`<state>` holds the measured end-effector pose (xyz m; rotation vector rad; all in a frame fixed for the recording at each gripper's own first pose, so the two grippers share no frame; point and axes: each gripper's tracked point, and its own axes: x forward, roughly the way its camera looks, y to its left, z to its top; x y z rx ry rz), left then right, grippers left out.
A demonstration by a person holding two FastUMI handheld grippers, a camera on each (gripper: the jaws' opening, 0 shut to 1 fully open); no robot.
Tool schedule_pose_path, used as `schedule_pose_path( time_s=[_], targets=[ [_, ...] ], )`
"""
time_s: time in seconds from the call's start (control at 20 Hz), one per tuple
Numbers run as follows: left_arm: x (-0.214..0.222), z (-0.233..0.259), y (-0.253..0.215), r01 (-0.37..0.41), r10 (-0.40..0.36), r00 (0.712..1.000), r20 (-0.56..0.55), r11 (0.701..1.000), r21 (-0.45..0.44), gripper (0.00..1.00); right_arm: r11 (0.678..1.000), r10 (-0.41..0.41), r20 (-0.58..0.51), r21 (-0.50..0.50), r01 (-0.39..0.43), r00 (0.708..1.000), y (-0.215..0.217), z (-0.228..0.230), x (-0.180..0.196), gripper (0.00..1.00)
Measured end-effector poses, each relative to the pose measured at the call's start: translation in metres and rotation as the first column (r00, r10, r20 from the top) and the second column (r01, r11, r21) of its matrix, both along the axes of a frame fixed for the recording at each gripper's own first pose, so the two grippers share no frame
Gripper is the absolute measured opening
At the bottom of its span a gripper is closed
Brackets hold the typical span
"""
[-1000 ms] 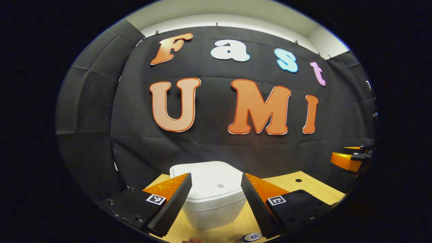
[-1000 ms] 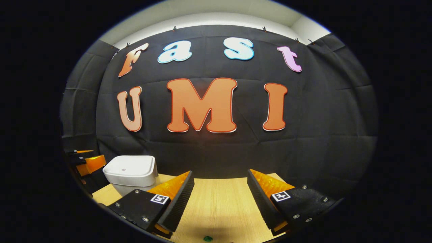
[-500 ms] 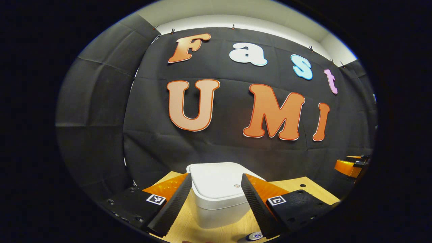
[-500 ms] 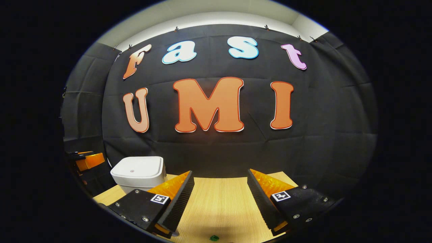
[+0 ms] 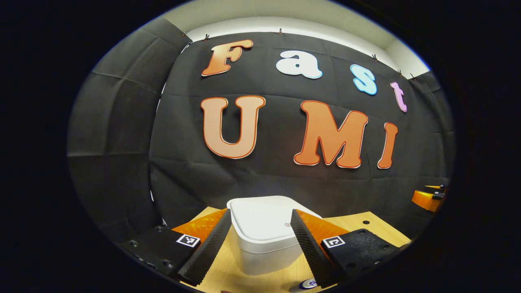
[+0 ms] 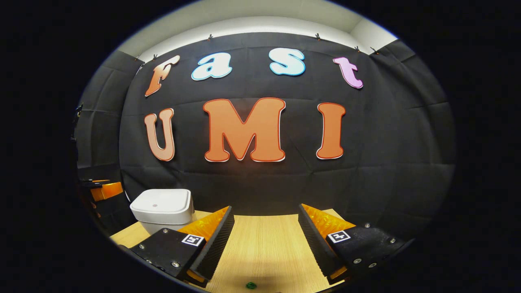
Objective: Press the lid of the desktop garbage bin to open it, pick up the crumpled paper on the desktop and throw it into the bin, then pick up the pop can on the desktop and drop it into the bin, and finally close the garbage bin lid.
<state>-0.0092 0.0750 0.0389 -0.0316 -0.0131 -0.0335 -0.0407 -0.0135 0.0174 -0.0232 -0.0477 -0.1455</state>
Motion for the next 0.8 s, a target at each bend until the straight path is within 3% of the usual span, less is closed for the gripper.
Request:
schedule_pose_path(
  time_s=[0.15,0.65,0.7,0.8],
  targets=[
    [0.004,0.000,-0.008,0.025,-0.025,1.000,-0.015,0.999,-0.031,0.93,1.000,-0.012,0.006,0.001,0.012,1.000,-0.005,0.003,-0.001,0.94],
    [0.003,0.011,-0.002,0.003,-0.003,1.000,0.004,1.000,0.018,0.93,0.999,-0.017,0.013,0.033,0.017,1.000,-0.007,0.002,-0.005,0.94],
    [0.002,0.013,-0.004,0.010,-0.010,1.000,0.010,1.000,0.015,0.92,0.999,-0.018,0.011,0.037,0.018,1.000,-0.007,0.002,-0.005,0.94],
    [0.002,0.018,-0.003,0.008,-0.009,1.000,0.019,1.000,0.013,0.76,0.999,-0.023,0.014,0.037,0.022,1.000,-0.008,0.003,-0.006,0.94]
  ],
)
